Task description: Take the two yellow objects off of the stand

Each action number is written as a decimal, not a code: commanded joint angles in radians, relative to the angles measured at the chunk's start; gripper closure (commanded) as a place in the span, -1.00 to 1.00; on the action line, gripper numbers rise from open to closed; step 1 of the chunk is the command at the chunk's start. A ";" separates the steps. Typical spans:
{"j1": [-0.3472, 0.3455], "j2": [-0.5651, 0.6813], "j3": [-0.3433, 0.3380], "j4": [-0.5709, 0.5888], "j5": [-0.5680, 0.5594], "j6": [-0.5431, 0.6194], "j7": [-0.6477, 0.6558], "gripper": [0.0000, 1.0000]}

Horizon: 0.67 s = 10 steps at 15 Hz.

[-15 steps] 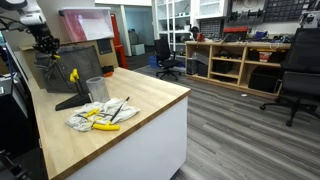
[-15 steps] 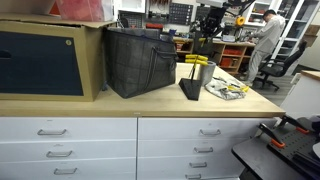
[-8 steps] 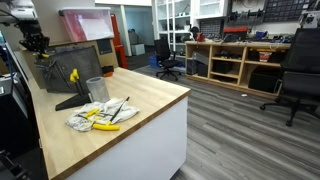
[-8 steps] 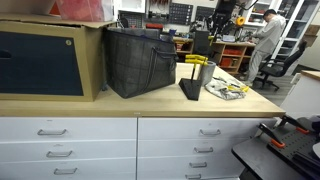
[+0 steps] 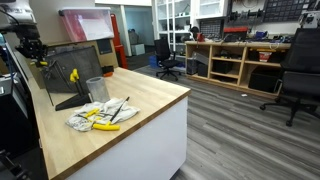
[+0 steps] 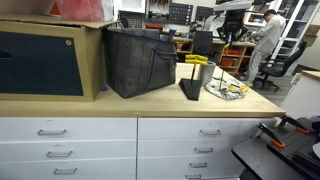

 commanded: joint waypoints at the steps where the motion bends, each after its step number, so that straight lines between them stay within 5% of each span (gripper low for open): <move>1: -0.020 -0.037 0.014 -0.045 -0.106 -0.009 0.023 0.92; 10: -0.061 -0.047 -0.001 -0.144 -0.293 -0.004 0.124 0.92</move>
